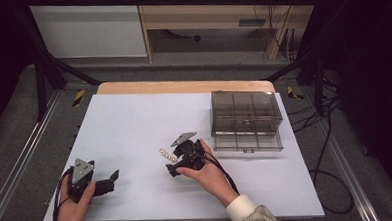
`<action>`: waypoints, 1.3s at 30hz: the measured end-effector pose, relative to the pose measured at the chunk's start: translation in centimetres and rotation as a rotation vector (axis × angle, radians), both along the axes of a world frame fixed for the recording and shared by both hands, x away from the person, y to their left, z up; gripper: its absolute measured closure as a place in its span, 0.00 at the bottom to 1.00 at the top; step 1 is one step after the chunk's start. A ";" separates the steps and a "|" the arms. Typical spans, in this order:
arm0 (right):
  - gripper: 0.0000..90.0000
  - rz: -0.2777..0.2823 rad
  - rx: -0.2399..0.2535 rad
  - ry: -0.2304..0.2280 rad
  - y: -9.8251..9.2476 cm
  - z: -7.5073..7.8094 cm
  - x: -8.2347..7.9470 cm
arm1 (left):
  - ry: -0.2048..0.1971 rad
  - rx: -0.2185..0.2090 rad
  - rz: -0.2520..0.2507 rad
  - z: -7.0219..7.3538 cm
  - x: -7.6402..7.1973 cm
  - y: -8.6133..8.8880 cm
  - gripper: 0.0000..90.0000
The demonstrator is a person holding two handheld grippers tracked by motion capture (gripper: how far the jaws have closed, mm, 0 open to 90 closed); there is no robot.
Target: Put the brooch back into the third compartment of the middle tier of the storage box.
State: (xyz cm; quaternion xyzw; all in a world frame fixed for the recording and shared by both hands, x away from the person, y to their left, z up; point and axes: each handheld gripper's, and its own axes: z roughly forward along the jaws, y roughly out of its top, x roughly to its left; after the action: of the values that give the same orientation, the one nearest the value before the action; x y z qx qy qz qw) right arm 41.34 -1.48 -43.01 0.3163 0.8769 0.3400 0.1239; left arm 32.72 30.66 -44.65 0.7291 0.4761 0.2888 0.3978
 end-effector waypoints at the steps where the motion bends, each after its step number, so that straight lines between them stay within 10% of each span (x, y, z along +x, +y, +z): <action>1: 0.11 -0.005 0.014 0.008 0.1 -0.1 0.1 | 0.000 0.002 0.002 0.0 0.0 0.0 0.07; 39: 0.67 0.047 0.018 -0.034 2.2 -2.0 0.9 | -0.015 0.017 -0.006 0.2 -0.2 0.2 0.06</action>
State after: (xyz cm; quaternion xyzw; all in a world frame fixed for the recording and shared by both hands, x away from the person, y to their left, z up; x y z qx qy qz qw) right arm 42.21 0.75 -44.98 0.2907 0.8788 0.3560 0.1281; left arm 32.47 30.81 -44.41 0.7317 0.4685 0.2969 0.3962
